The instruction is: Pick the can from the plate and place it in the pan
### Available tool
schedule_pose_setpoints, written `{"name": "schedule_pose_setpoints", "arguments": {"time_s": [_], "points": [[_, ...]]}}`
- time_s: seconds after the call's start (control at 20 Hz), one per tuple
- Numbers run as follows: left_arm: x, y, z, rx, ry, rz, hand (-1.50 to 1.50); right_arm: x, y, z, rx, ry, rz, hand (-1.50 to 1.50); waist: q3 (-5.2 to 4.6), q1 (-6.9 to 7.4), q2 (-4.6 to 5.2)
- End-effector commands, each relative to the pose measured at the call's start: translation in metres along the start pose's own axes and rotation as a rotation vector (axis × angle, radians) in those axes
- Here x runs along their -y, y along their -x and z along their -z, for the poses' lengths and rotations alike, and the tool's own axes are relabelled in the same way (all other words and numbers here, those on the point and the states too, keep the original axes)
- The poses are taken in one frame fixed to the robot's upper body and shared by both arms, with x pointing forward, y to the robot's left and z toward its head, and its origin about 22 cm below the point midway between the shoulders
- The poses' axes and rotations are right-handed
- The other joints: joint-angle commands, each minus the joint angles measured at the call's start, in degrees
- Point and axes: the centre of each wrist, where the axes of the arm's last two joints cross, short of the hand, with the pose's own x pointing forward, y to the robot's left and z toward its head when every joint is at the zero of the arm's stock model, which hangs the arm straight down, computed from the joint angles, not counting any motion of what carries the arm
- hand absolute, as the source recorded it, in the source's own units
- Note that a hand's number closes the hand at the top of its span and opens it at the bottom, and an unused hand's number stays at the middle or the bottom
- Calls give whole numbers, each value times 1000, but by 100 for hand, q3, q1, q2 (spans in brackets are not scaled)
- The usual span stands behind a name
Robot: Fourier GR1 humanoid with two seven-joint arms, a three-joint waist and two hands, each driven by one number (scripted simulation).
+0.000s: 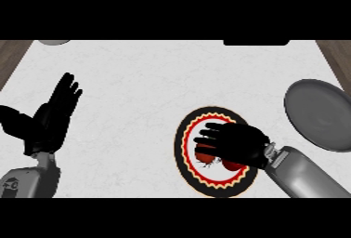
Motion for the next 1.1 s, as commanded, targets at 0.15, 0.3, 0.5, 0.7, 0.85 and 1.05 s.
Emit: {"name": "schedule_pose_setpoints", "arguments": {"time_s": [0.15, 0.3, 0.5, 0.7, 0.85, 1.05], "points": [[0, 5, -19, -1, 19, -13, 0, -8, 9, 31, 31, -64, 41, -150, 1, 47, -1], [-7, 5, -7, -3, -9, 1, 0, -9, -12, 22, 67, -73, 35, 150, -1, -3, -7], [-3, -10, 3, 2, 28, 8, 0, -43, -2, 42, 147, -9, -9, 150, 2, 25, 9], [15, -5, 3, 4, -15, -4, 0, -42, -3, 48, 155, 3, 22, 150, 2, 19, 5], [7, 8, 4, 11, -6, 10, 0, -28, -2, 44, 161, 17, 42, 150, -1, -5, 4], [2, -6, 1, -3, 9, -2, 0, -27, 20, 27, 166, 95, 91, 150, 1, 5, 0]]}}
